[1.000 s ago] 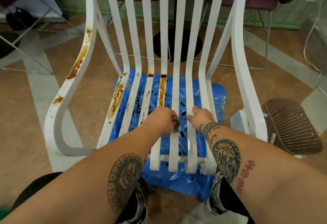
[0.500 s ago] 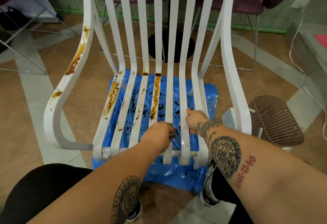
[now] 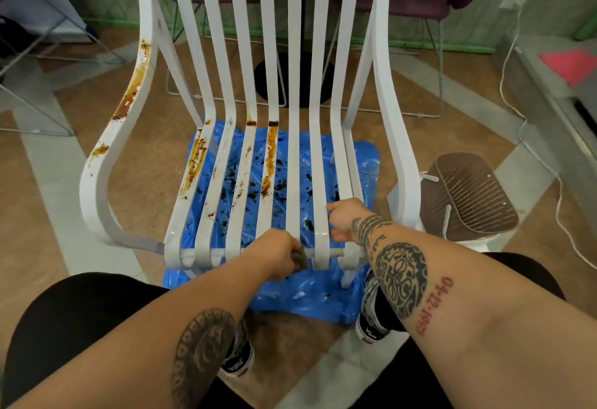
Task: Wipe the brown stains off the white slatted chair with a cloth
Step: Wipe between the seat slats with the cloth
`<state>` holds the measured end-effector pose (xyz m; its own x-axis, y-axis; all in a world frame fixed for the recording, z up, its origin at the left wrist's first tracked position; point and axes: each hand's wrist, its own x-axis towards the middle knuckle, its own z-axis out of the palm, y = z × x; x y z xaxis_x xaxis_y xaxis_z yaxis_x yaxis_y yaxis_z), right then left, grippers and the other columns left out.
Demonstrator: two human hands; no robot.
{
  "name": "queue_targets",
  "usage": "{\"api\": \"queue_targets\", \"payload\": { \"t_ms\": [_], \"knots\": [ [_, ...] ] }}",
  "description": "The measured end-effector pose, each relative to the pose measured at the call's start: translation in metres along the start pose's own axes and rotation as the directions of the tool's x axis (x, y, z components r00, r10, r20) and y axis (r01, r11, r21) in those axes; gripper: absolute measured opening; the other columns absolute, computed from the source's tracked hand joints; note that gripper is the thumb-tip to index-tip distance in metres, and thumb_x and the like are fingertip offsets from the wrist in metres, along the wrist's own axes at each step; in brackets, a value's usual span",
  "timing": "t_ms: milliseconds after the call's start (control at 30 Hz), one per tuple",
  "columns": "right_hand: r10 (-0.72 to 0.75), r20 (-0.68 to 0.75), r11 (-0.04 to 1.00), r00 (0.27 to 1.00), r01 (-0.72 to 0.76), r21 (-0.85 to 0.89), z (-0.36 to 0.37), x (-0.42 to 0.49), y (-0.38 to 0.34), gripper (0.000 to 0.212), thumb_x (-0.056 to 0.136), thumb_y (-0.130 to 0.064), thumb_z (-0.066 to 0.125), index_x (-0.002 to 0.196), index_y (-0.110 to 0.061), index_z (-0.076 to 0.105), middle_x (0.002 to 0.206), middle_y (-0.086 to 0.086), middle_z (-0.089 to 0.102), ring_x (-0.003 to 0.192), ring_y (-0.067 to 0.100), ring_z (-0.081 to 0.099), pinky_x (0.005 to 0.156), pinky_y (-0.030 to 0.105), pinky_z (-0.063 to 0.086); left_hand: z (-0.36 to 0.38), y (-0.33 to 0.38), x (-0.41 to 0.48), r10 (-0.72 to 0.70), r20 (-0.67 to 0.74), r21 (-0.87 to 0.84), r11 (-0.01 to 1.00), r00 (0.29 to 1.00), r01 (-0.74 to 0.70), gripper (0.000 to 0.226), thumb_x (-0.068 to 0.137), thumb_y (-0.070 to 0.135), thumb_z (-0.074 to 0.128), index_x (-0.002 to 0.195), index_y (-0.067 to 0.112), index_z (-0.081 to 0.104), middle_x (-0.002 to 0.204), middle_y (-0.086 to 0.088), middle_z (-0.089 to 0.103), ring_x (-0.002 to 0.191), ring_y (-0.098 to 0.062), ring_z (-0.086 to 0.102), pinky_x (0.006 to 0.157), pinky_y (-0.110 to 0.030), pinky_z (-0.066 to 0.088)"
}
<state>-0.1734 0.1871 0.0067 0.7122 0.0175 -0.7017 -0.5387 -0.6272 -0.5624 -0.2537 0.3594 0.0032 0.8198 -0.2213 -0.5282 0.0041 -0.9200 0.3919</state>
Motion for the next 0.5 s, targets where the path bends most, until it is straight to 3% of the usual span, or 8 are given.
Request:
{"api": "queue_targets", "payload": {
  "t_ms": [100,133,167,200,267,333,400,500],
  "knots": [
    [0.066,-0.103,0.994,0.993,-0.056,0.096,-0.012,-0.005,-0.002,0.018,0.099,-0.012,0.051,0.114,-0.013,0.062,0.105,0.008,0.061,0.084,0.018,0.059,0.058,0.023,0.053,-0.014,0.016,0.005,-0.065,-0.152,-0.236,0.971,0.986,0.028,0.018,0.092,0.013,0.062,0.077,0.021,0.068,0.076,0.001,0.066,0.070,-0.014,0.062,0.062,-0.027,0.054],
    [0.098,-0.079,0.995,0.992,-0.095,0.037,-0.015,-0.006,-0.004,0.010,0.101,-0.019,0.052,0.101,-0.013,0.061,0.095,0.002,0.057,0.080,0.016,0.057,0.057,0.024,0.048,-0.016,0.022,0.013,-0.086,-0.243,-0.296,0.955,0.966,0.011,0.019,0.093,0.013,0.061,0.077,0.019,0.067,0.076,-0.002,0.068,0.071,-0.017,0.064,0.065,-0.031,0.057],
    [0.044,-0.134,0.993,0.990,-0.058,-0.099,-0.015,-0.006,-0.001,0.017,0.102,-0.025,0.054,0.096,-0.011,0.062,0.088,-0.001,0.054,0.078,0.015,0.057,0.059,0.025,0.046,-0.018,0.028,0.020,-0.096,-0.313,-0.331,0.943,0.945,-0.014,0.022,0.094,0.012,0.060,0.075,0.020,0.066,0.076,-0.006,0.068,0.071,-0.020,0.064,0.065,-0.034,0.057],
    [-0.029,-0.189,0.989,0.982,0.001,-0.147,-0.020,-0.006,-0.003,0.022,0.102,-0.028,0.054,0.100,-0.009,0.064,0.087,0.000,0.055,0.081,0.017,0.060,0.063,0.026,0.047,-0.021,0.035,0.027,-0.088,-0.361,-0.334,0.942,0.928,-0.041,0.026,0.095,0.012,0.058,0.072,0.021,0.063,0.073,-0.006,0.066,0.070,-0.021,0.062,0.061,-0.032,0.054],
    [-0.043,-0.231,0.999,0.972,0.044,0.002,-0.028,-0.007,-0.007,0.029,0.101,-0.022,0.051,0.125,-0.012,0.063,0.107,0.010,0.064,0.092,0.024,0.062,0.078,0.033,0.057,-0.023,0.049,0.038,-0.031,-0.377,-0.257,0.964,0.926,-0.072,0.022,0.096,0.008,0.056,0.080,0.017,0.069,0.072,-0.003,0.062,0.072,-0.023,0.060,0.059,-0.026,0.046],
    [0.003,-0.234,0.997,0.972,0.015,0.074,-0.034,-0.003,-0.005,0.037,0.098,-0.015,0.050,0.134,-0.014,0.058,0.128,0.016,0.061,0.107,0.031,0.064,0.091,0.042,0.057,-0.016,0.055,0.049,0.031,-0.307,-0.121,0.990,0.951,-0.071,0.019,0.095,0.005,0.055,0.100,0.013,0.072,0.091,-0.008,0.068,0.082,-0.026,0.061,0.068,-0.028,0.048],
    [0.032,-0.191,0.998,0.981,-0.021,0.061,-0.036,-0.002,-0.003,0.039,0.097,-0.014,0.050,0.136,-0.013,0.057,0.133,0.019,0.059,0.112,0.032,0.062,0.094,0.044,0.055,-0.009,0.059,0.055,0.040,-0.189,0.046,0.998,0.981,-0.032,0.017,0.096,0.008,0.057,0.103,0.019,0.068,0.109,-0.008,0.067,0.087,-0.025,0.059,0.076,-0.030,0.047],
    [0.041,-0.173,0.998,0.984,-0.032,0.054,-0.036,-0.003,-0.005,0.041,0.097,-0.013,0.049,0.138,-0.014,0.055,0.135,0.019,0.058,0.110,0.030,0.062,0.090,0.040,0.056,-0.008,0.060,0.061,0.048,-0.114,0.133,0.991,0.992,-0.032,0.020,0.095,0.008,0.059,0.112,0.016,0.066,0.106,-0.003,0.056,0.101,-0.026,0.059,0.088,-0.033,0.049]
  ]
}}
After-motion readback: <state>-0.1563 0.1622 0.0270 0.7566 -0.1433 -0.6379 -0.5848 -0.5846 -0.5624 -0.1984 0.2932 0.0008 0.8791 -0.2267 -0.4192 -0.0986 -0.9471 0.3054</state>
